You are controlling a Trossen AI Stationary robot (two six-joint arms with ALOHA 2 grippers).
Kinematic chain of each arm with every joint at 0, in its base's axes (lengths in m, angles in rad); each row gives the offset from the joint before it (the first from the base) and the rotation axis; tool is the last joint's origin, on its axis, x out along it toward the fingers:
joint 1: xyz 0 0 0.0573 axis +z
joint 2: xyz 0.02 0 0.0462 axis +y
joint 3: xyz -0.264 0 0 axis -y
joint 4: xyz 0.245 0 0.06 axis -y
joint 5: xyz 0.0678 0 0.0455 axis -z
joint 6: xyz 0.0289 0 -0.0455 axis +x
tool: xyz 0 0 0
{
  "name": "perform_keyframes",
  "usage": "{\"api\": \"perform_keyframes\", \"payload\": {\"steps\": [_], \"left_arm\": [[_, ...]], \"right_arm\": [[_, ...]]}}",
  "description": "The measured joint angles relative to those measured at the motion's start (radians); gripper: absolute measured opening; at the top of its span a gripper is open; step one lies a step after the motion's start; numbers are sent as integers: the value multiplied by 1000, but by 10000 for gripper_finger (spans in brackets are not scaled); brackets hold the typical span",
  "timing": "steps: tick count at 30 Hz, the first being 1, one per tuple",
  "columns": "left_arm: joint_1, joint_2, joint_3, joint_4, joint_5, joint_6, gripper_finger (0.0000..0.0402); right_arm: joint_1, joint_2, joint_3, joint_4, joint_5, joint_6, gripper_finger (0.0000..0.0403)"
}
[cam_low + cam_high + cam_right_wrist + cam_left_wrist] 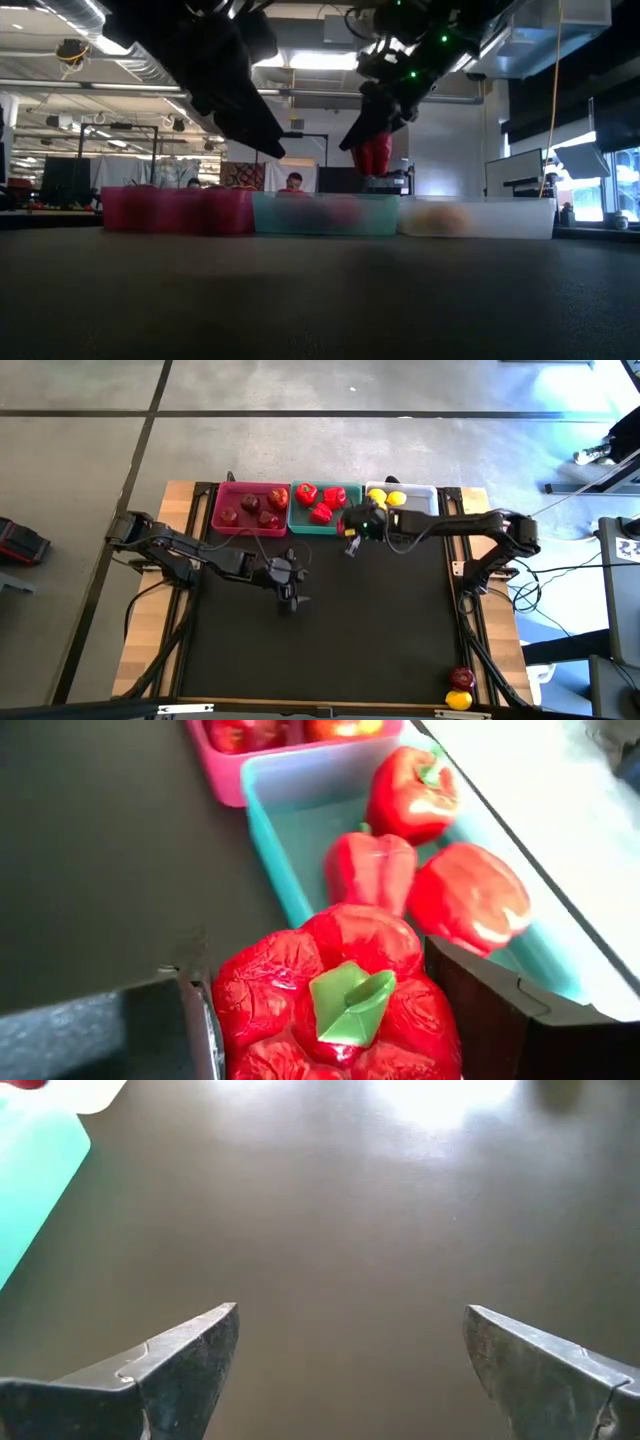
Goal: Sort produce into baskets
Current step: Put the red bell pepper into the green bin
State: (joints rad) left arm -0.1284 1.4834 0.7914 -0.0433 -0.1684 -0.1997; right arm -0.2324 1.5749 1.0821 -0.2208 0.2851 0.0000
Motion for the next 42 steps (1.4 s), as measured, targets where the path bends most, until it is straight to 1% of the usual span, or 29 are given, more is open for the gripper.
{"api": "perform_keyframes", "payload": {"steps": [4,8,13,18,23,29,42], "left_arm": [[-3,0,-9,18,0,1,381],[-3,0,-64,83,0,-11,381],[-2,0,-101,88,-1,-53,381],[-2,0,-114,90,-2,-77,381],[-2,0,-114,91,-10,-80,381],[-2,0,-114,91,-11,-82,381],[-2,0,-114,92,-18,-82,381]], "right_arm": [[-65,0,0,5,-43,1,221],[-117,0,0,18,-76,2,221],[-168,14,0,43,-106,2,221],[-212,57,0,64,-114,2,221],[-257,115,0,123,-114,2,221],[-275,176,0,177,-120,2,221],[-272,270,0,177,-116,1,221]]}}
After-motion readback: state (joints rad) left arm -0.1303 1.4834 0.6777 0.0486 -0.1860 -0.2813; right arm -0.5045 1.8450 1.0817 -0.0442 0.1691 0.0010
